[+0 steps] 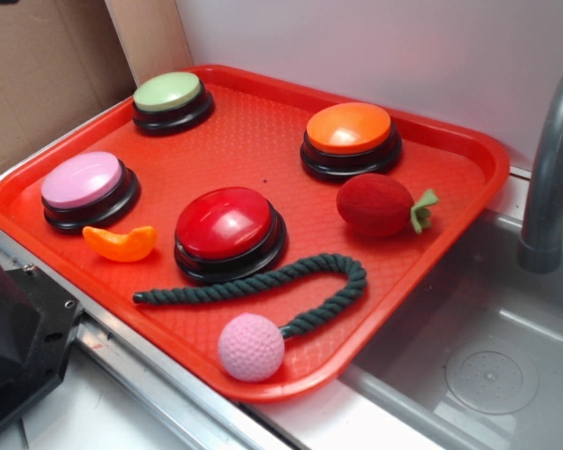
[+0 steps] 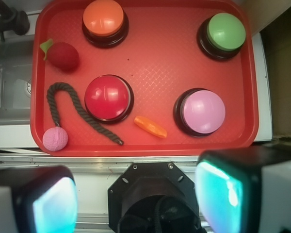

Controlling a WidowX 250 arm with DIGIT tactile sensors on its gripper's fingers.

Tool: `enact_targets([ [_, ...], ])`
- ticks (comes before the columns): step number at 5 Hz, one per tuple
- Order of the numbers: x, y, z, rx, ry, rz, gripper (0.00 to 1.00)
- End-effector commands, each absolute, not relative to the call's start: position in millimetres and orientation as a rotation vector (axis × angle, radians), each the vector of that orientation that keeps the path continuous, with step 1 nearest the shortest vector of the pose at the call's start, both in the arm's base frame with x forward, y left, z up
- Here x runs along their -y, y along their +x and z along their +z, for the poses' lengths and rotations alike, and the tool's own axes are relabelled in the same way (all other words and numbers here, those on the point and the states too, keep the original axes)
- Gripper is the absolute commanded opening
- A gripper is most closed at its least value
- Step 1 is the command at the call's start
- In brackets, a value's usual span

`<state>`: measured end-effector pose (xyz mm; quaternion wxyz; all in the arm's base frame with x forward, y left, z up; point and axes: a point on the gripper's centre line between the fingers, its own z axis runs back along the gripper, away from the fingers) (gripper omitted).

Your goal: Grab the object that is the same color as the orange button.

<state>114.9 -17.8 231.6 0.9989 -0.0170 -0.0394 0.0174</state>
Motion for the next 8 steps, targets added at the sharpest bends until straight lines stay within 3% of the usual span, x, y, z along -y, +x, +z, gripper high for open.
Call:
enact_targets([
  [1, 24.6, 132.5, 184.9, 0.102, 0.026, -0.238, 1.0],
  [2, 31.0, 112.3, 169.5, 0.09, 0.071, -0.312, 1.0],
  [4, 20.1, 108.3, 108.4, 0.079, 0.155, -0.484, 1.0],
  [6, 11.7, 126.8, 59.3, 0.103, 0.124, -0.625, 1.0],
  [8, 5.9, 140.6, 28.6, 0.113, 0.094, -0.701, 1.0],
])
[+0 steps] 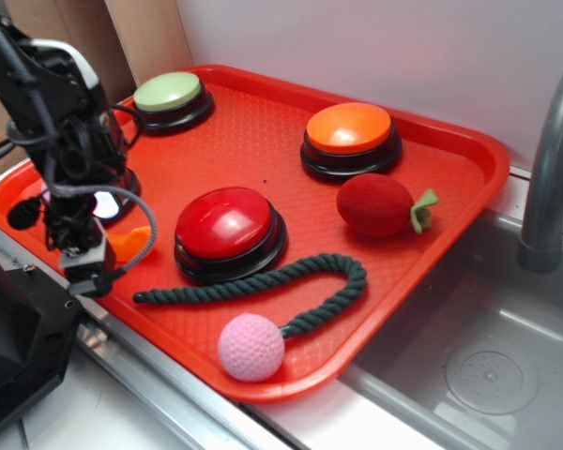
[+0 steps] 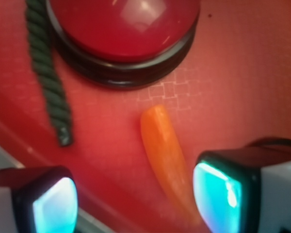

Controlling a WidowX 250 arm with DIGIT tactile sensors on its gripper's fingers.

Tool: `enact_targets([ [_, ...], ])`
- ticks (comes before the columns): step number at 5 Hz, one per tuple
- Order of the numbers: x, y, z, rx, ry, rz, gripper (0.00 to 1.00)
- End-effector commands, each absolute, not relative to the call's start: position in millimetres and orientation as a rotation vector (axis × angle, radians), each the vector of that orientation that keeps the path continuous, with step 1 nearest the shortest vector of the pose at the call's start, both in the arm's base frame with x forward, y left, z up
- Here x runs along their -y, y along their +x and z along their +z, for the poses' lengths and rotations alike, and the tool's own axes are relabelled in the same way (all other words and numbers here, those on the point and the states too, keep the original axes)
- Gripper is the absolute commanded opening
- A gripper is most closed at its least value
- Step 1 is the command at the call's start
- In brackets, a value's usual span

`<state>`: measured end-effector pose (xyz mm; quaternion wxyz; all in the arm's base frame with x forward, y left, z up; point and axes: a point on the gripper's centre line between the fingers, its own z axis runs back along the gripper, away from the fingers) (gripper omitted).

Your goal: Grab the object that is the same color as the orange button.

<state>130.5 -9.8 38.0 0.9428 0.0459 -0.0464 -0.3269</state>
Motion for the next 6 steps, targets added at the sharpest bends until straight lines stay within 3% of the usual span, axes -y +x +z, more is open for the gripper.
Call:
enact_targets([
  [1, 5.3, 143.8, 18.6, 0.11, 0.088, -0.721, 1.0],
  [2, 4.0, 146.9, 9.7, 0.105, 0.06, -0.715, 0.35],
  [3, 1.2, 150.2, 4.6, 0.093, 0.054, -0.711, 0.0],
  [5, -1.5, 150.6, 7.8, 0.083, 0.054, -0.685, 0.0],
  [6, -10.1, 150.9, 33.0, 0.061, 0.048, -0.566, 0.0],
])
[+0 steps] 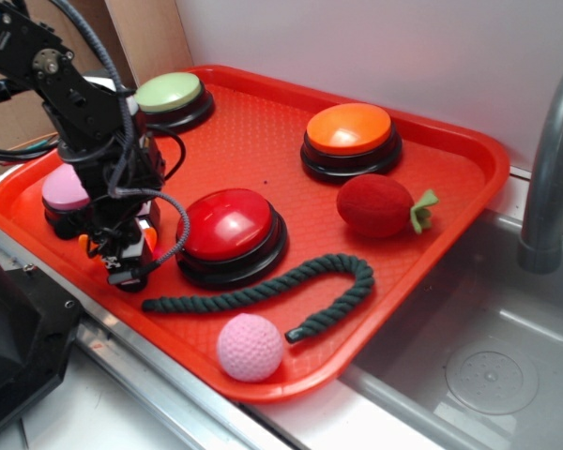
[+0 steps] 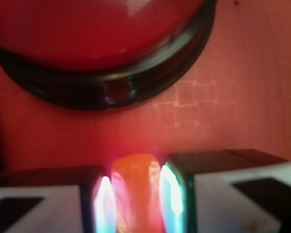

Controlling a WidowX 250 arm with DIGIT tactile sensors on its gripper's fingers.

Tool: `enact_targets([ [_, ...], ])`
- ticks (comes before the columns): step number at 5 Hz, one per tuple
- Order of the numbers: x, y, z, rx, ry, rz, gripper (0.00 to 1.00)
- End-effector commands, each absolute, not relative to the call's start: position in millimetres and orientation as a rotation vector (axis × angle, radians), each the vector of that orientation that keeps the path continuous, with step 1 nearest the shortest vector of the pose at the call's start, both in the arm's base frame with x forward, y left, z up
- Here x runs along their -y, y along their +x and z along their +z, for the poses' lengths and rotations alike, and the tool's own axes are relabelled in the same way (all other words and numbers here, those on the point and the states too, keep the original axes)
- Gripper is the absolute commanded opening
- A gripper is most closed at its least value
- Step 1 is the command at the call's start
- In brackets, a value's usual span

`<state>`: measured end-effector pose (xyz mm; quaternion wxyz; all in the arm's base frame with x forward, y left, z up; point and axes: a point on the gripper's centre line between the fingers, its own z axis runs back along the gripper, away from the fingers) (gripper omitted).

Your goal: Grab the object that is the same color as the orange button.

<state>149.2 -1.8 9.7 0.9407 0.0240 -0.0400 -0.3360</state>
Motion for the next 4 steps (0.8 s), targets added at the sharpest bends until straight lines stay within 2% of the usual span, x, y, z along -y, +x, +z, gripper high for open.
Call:
enact_targets([
  [1, -19.1, 157.9, 61.7, 0.033, 0.038, -0.404, 0.0],
  [4, -38.5, 207.2, 142.8, 0.017, 0.07, -0.038, 0.0],
])
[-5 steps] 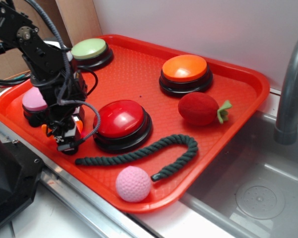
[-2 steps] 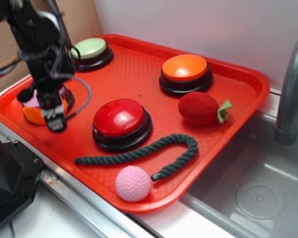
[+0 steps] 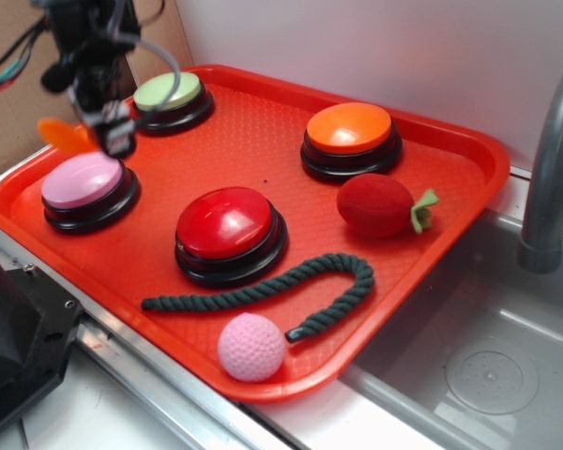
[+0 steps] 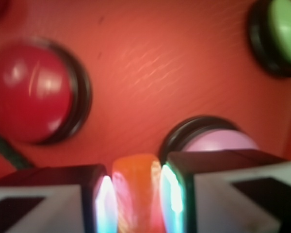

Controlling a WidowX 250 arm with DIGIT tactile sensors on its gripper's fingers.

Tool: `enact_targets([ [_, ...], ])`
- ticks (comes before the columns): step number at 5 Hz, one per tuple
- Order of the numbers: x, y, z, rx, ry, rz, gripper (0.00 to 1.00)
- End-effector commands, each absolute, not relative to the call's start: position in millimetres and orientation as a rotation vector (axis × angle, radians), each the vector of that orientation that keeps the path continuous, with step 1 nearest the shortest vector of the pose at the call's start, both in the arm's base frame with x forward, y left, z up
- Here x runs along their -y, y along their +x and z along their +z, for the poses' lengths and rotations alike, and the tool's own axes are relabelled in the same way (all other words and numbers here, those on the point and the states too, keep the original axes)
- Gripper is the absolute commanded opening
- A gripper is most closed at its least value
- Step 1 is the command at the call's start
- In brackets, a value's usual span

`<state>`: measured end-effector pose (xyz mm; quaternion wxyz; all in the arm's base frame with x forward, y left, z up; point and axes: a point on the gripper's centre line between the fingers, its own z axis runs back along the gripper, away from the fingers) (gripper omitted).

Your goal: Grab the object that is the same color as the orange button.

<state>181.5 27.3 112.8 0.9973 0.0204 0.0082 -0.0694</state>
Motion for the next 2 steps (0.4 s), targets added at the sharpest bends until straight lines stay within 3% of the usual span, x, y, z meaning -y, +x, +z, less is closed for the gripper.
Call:
enact_targets([
  [1, -41.7, 217.1, 162.6, 0.027, 0.104, 0.011, 0.0],
  [2, -43.2, 219.7, 163.1, 0.001, 0.085, 0.017, 0.0],
])
